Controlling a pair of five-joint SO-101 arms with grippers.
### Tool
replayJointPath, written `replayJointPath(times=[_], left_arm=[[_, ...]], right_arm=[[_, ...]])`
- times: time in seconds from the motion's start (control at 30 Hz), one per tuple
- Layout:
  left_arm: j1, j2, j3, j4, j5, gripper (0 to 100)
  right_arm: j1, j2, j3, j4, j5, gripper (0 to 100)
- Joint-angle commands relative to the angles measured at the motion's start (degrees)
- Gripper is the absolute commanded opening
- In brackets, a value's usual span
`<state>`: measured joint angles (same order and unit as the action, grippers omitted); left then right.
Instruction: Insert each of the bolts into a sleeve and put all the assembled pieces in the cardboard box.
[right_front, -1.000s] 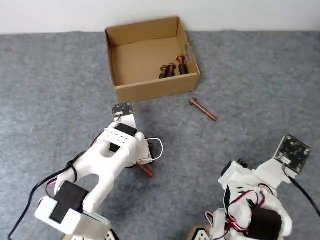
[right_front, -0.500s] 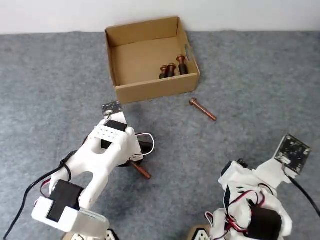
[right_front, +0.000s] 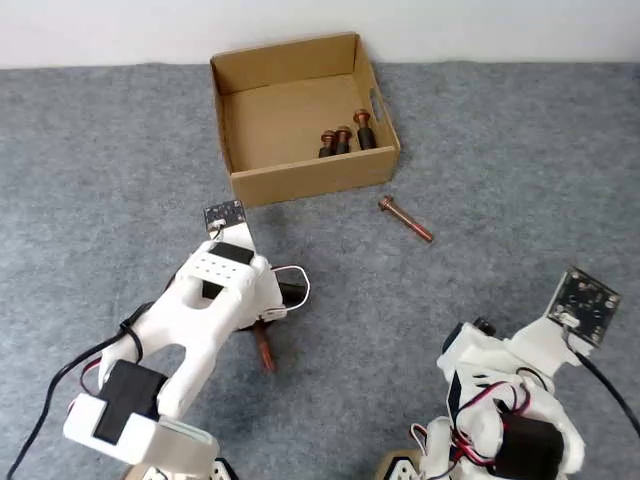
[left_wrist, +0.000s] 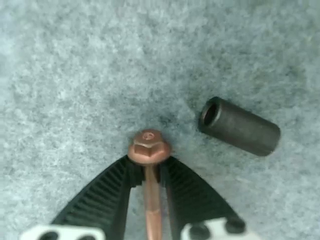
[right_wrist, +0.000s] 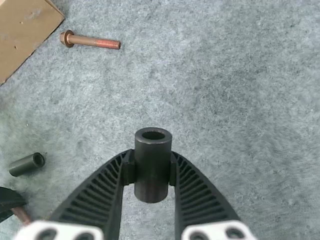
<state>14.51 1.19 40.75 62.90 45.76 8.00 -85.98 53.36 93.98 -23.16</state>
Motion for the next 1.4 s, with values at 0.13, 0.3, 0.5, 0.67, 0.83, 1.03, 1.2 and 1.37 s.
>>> replayJointPath(times=[0.13, 0.3, 0.5, 0.67, 0.83, 1.03, 1.2, 1.37], left_arm=[[3.1, -11.8, -3.1, 14.1, -1.7, 0], [7.6, -38.3, 1.1, 14.9, -6.9, 0], [8.0, -69.7, 11.6, 9.8, -15.9, 0], [8.0, -84.9, 16.1, 7.3, -16.9, 0], [8.0, -91.3, 16.2, 3.0, -16.6, 0], [8.0, -95.6, 16.1, -5.6, -16.5, 0], [8.2, -97.2, 16.1, -12.0, -16.1, 0], [8.5, -97.1, 16.1, -15.1, -10.7, 0]], right_arm=[[0.2, -0.3, -3.6, -0.4, 7.0, 0.8], [0.2, -0.3, -3.6, -0.4, 11.3, 0.8], [-3.9, -0.3, -3.6, -1.1, 13.7, 0.8], [-13.1, -0.4, -3.6, -6.5, 13.7, 0.8], [-22.6, -0.3, -3.2, -12.1, 14.0, 0.8], [-29.5, -2.8, -0.9, -13.0, 14.2, 0.8], [-32.7, -11.6, 2.3, -13.0, 17.6, 0.8], [-37.1, -18.2, 5.9, -14.4, 23.2, 0.8]])
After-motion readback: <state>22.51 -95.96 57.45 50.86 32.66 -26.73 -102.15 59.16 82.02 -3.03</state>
